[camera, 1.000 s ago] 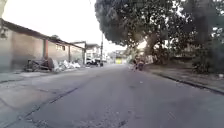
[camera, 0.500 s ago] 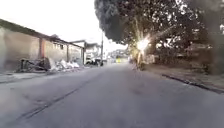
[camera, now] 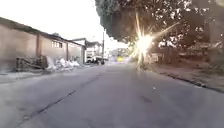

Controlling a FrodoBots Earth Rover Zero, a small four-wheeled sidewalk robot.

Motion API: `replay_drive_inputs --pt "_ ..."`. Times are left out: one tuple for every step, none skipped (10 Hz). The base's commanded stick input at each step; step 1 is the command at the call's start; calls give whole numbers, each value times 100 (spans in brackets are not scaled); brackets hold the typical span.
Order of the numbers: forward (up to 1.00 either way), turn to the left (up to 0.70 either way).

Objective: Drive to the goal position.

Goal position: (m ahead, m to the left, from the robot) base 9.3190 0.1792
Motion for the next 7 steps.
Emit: replay_drive_inputs --pt "100 -40" --pt "100 -22" --pt "100 0" --pt "100 0" --pt "100 0" --pt "100 0" --pt "100 0"
